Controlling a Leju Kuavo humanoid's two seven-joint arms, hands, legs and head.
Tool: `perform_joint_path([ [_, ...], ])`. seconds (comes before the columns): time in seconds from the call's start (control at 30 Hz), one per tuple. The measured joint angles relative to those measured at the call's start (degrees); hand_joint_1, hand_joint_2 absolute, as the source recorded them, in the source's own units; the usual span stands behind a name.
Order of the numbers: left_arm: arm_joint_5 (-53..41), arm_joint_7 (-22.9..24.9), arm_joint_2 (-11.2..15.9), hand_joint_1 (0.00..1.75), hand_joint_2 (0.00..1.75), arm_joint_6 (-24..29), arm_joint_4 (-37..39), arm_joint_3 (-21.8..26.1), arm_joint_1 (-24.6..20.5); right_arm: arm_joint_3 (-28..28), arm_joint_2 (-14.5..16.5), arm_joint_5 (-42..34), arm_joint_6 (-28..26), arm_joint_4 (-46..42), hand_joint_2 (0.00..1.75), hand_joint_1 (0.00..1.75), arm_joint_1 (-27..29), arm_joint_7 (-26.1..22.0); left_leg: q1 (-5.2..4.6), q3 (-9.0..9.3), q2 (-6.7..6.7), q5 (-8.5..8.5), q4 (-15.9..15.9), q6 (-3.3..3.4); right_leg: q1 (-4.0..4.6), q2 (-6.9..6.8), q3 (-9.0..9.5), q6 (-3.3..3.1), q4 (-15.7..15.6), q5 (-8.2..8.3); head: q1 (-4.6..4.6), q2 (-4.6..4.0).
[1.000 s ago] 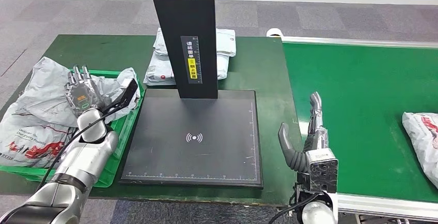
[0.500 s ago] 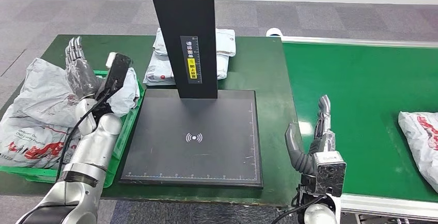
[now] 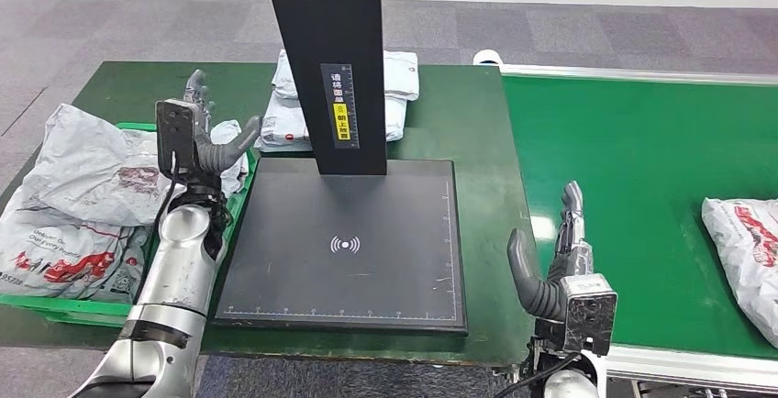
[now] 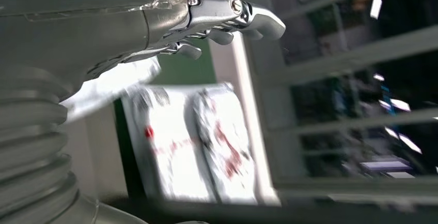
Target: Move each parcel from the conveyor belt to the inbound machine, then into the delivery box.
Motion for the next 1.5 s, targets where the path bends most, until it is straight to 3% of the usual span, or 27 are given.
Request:
perform_joint_path([
  [0.2, 3.66, -8.90, -4.69, 0.00, 1.75, 3.53, 0.88, -6.00, 2.66, -1.55, -0.65, 1.66, -1.63, 4.28, 1.75, 0.00, -3.42, 0.39, -0.07, -0.02, -0.08, -0.03, 0.03, 0.05, -0.08, -0.09, 0.03, 0.04, -0.02, 0.02, -0.01, 0.00],
  [0.37, 6.56, -15.87, -9.39, 0.00, 1.75, 6.36, 6.07, -11.40, 3.39, -2.27, -1.16, 4.29, -5.44, 8.68, 1.75, 0.00, -7.05, 0.60, -0.14, -0.04, -0.10, -0.02, 0.05, 0.07, -0.14, -0.10, 0.02, 0.07, -0.02, 0.03, 0.00, 0.00],
  [0.67, 9.97, -18.08, -12.52, 0.00, 1.75, 7.74, 11.62, -15.36, 3.34, -2.29, -2.37, 3.72, -7.43, 13.14, 1.75, 0.00, -9.64, 0.77, -0.13, -0.05, -0.06, -0.03, 0.04, 0.06, -0.05, -0.07, -0.01, 0.06, -0.02, 0.03, -0.01, 0.00],
  [0.93, 13.87, -18.48, -12.91, 0.00, 1.75, 15.10, 14.70, -19.24, 2.83, -2.01, -3.08, 3.42, -8.86, 20.79, 1.75, 0.00, -13.80, -0.26, -0.13, -0.07, -0.06, 0.00, 0.04, 0.08, -0.07, -0.08, 0.00, 0.06, -0.01, 0.04, 0.00, 0.00],
  [1.5, 11.84, -17.33, -9.85, 0.00, 1.75, 18.75, 11.68, -22.45, 5.57, 1.10, -3.06, 3.97, -8.82, 27.01, 1.75, 0.00, -18.83, -0.10, -0.12, -0.13, -0.13, 0.00, 0.04, 0.09, -0.09, -0.13, -0.02, 0.06, -0.01, 0.03, 0.00, 0.00],
])
